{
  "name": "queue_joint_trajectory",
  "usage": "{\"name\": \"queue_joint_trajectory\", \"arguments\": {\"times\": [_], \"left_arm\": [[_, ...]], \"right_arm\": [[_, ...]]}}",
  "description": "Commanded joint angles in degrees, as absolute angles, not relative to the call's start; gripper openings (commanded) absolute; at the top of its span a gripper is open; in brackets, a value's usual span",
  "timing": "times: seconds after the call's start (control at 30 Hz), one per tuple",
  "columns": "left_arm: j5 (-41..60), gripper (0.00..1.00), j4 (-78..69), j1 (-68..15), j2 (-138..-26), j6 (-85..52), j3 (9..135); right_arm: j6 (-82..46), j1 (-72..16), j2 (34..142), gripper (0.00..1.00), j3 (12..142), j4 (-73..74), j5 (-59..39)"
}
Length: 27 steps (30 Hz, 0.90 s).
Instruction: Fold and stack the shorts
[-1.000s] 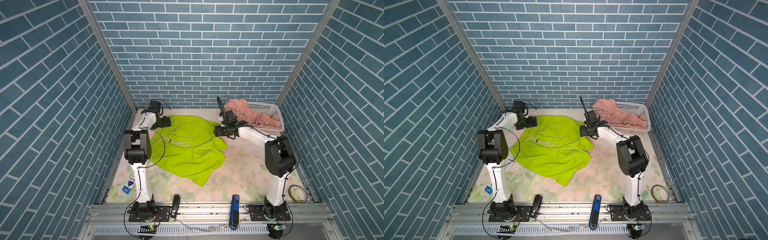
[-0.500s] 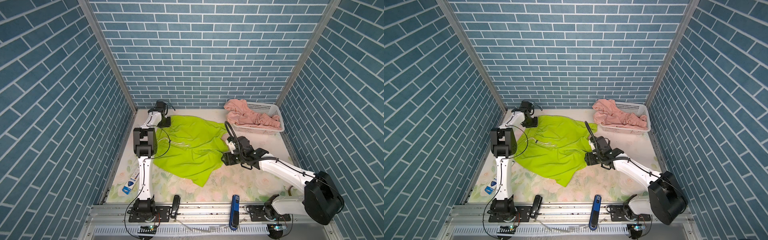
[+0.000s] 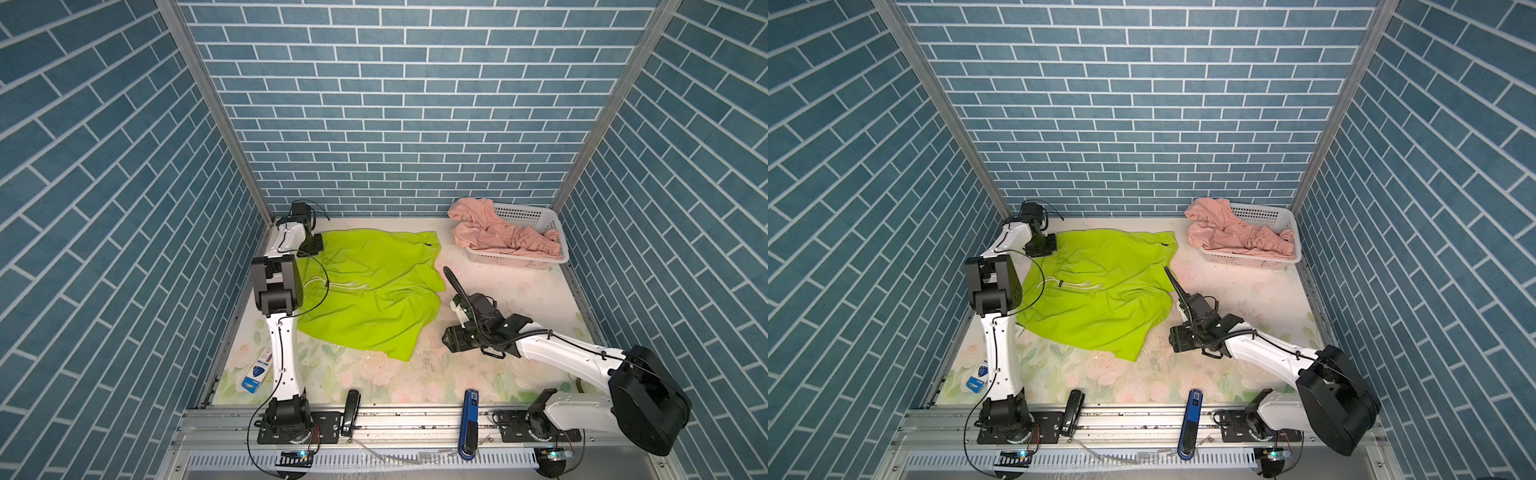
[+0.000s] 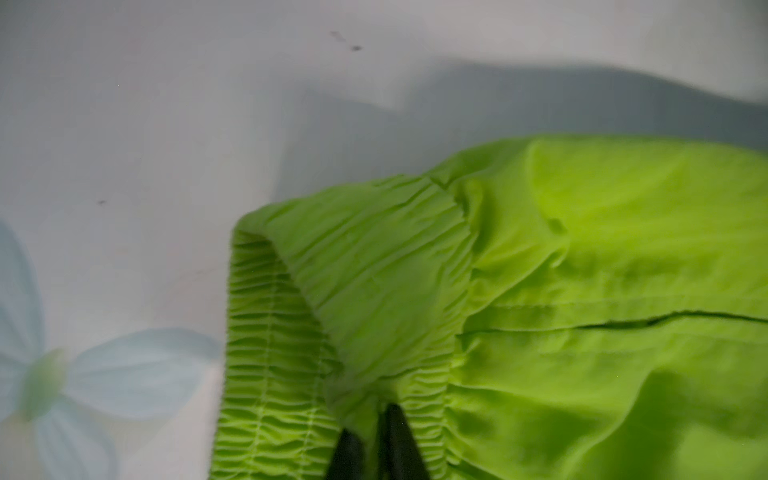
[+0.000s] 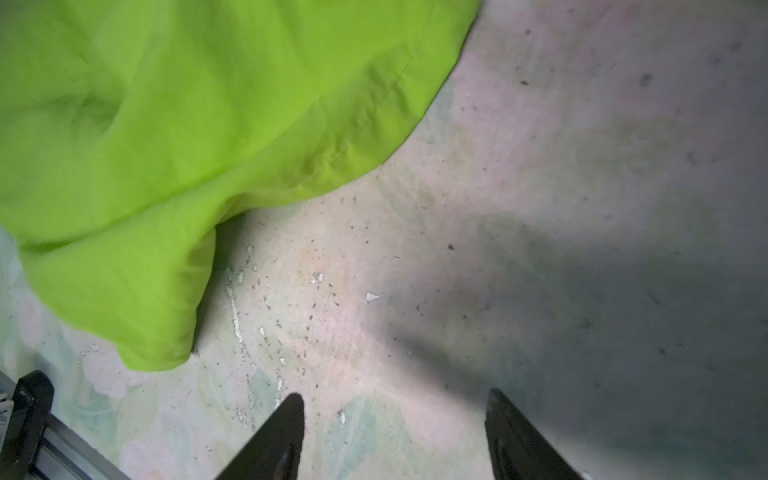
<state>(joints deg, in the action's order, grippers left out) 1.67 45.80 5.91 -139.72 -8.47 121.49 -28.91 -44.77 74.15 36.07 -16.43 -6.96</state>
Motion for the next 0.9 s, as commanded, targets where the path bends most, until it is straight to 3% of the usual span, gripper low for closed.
{"name": "queue_joint_trajectory", "arguments": {"times": [0.0, 0.03, 0.07, 0.27, 0.43, 0.57, 0.67, 0.87], "left_arm": [[2.2, 0.84, 47.0, 5.3, -134.5, -10.6, 119.5], [2.8, 0.96, 46.9, 5.3, -133.1, -11.1, 118.7], [3.0, 1.00, 46.7, 5.3, -131.6, -11.4, 117.8], [4.5, 1.00, 46.0, 5.3, -119.9, -15.9, 108.5], [7.6, 1.00, 39.6, 5.3, -107.7, -19.8, 91.6], [10.2, 1.00, 36.2, 5.3, -101.0, -21.5, 80.3], [13.1, 1.00, 32.6, 5.2, -97.7, -23.6, 73.0], [17.3, 1.00, 26.2, 3.5, -97.4, -26.3, 62.8]], "right_arm": [[-28.1, -48.9, 76.4, 0.70, 37.9, -14.4, -7.7], [-27.2, -50.7, 77.1, 0.70, 38.7, -14.3, -7.4], [-26.3, -52.9, 77.9, 0.70, 39.4, -14.2, -6.9], [-23.4, -62.2, 84.4, 0.70, 43.0, -11.5, -4.7], [-24.8, -63.8, 90.0, 0.71, 43.6, -4.2, -4.7], [-24.9, -63.8, 95.7, 0.67, 47.4, -7.4, 0.1], [-25.0, -63.9, 97.5, 0.53, 49.5, -9.8, 4.6], [-22.0, -64.3, 95.9, 0.01, 54.9, -20.6, 10.9]]}}
